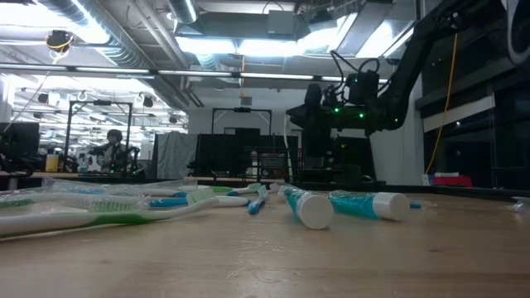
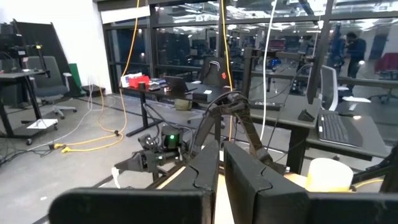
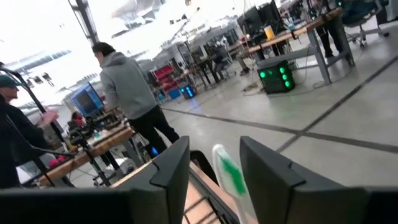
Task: Pick & Place toothbrushing station
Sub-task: Put the green toothbrush into the wire organizer, then put the blue toothbrush into the wire organizer
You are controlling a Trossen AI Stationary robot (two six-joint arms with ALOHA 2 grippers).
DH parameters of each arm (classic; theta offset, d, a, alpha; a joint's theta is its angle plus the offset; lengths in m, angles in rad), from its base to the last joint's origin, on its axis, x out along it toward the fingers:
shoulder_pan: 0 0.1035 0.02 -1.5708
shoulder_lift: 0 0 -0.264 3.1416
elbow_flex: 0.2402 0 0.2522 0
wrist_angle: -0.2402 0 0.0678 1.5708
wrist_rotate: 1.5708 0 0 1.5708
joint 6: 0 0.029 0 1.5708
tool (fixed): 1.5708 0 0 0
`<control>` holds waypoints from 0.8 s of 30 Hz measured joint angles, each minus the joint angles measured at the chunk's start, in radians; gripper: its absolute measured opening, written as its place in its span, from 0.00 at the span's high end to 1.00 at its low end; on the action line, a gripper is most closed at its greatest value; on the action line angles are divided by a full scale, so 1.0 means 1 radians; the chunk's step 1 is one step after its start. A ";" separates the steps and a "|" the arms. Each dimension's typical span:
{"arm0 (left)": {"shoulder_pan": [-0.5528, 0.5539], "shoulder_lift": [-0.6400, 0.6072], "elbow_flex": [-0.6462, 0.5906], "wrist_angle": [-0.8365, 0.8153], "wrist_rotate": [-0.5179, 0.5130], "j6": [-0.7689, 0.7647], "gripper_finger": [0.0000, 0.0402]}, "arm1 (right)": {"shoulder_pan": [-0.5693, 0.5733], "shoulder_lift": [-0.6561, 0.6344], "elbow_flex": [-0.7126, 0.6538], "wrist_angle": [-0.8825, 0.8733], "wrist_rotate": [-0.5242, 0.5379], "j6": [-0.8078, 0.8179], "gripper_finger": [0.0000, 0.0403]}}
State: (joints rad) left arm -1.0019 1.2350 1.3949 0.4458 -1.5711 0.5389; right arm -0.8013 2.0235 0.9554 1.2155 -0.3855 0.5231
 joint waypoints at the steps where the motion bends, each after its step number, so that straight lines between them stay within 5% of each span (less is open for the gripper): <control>1: -0.002 0.000 0.000 0.000 0.000 -0.002 0.95 | 0.000 0.000 0.000 0.011 0.000 0.013 0.63; 7: -0.006 0.000 0.000 0.000 0.000 0.010 0.95 | -0.001 -0.021 0.000 0.027 -0.048 0.049 0.62; 15: -0.006 0.000 0.000 0.000 0.000 0.059 0.95 | 0.064 -0.158 -0.001 -0.075 -0.376 0.131 0.66; 20: -0.006 -0.005 0.000 0.000 0.000 0.125 0.95 | 0.219 -0.383 0.000 -0.600 -0.429 -0.146 0.72; 24: -0.005 -0.016 0.000 0.000 0.000 0.174 0.95 | 0.356 -0.565 0.000 -1.169 -0.264 -0.410 0.75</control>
State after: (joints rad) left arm -1.0073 1.2193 1.3949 0.4458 -1.5711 0.7128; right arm -0.4452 1.4588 0.9558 0.0467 -0.6495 0.1136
